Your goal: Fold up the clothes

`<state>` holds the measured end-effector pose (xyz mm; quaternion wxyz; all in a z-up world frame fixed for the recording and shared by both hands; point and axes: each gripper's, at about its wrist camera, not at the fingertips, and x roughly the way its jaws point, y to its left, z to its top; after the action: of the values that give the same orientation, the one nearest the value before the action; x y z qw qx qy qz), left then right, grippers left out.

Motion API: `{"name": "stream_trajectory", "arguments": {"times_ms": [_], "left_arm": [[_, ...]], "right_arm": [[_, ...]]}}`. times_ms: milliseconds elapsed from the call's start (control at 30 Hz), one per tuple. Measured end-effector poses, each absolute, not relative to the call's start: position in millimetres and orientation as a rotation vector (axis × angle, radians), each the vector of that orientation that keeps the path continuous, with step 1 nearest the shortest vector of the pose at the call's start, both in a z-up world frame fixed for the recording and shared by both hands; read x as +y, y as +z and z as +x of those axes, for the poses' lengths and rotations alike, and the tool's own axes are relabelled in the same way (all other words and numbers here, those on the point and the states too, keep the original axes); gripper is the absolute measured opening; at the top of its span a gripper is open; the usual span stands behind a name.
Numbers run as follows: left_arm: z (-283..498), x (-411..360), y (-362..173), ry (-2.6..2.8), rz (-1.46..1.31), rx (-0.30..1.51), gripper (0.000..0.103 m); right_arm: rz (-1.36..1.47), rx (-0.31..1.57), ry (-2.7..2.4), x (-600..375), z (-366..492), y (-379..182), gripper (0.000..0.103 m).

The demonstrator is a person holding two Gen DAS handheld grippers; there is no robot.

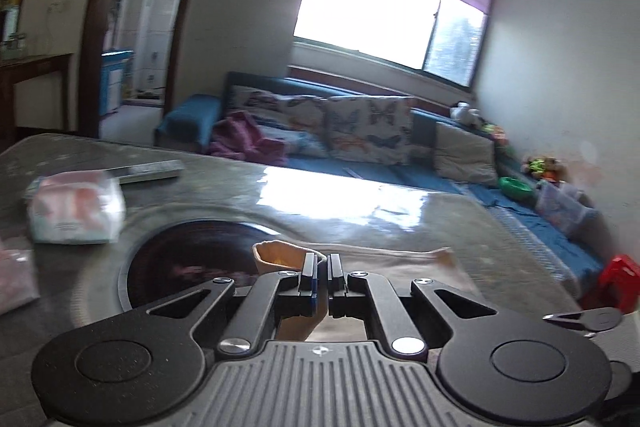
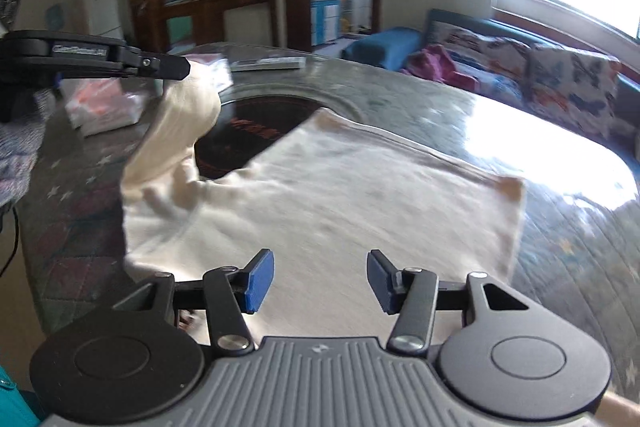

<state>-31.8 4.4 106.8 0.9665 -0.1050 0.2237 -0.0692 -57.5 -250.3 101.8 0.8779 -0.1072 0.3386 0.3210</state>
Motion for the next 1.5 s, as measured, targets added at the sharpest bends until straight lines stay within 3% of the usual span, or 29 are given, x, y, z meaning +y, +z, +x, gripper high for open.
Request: {"name": "stream_trajectory", "arguments": {"times_ms": [367,500,600,900,1000,1133,1200,1267,1333,1500], "left_arm": [[-22,-84,72,-0.434,-0.215,0.561,0.008],[-34,-93,50,-0.466,-0.143,0.608,0.015],[-46,-76,44,-0.447,-0.114,0.612,0.034],[-88,3,35,-0.232,0.005,0.595,0.044],[-97,14,25,-0.211,0.029,0.626,0.044],[-102,17,13,-0.214,0.052,0.644,0.043],[-102,17,10,-0.221,0.054,0.637,0.041],[-104,17,10,-0.232,0.053,0.626,0.037],[-105,17,9,-0.243,0.052,0.614,0.033],[-109,19,7,-0.258,0.05,0.596,0.03]], "right_arm": [[-0.094,0.741,0.54,-301,-52,91,0.048],[-0.04,0.766,0.514,-313,-50,85,0.045],[-0.006,0.773,0.507,-319,-50,83,0.043],[0.054,0.772,0.53,-318,-49,86,0.041],[0.03,0.801,0.537,-308,-46,77,0.04],[-0.001,0.837,0.534,-296,-45,66,0.032],[-0.023,0.835,0.529,-292,-47,66,0.026],[-0.034,0.837,0.534,-290,-48,67,0.011],[-0.062,0.826,0.518,-287,-51,70,0.006],[-0.09,0.765,0.524,-283,-57,89,0.004]]}}
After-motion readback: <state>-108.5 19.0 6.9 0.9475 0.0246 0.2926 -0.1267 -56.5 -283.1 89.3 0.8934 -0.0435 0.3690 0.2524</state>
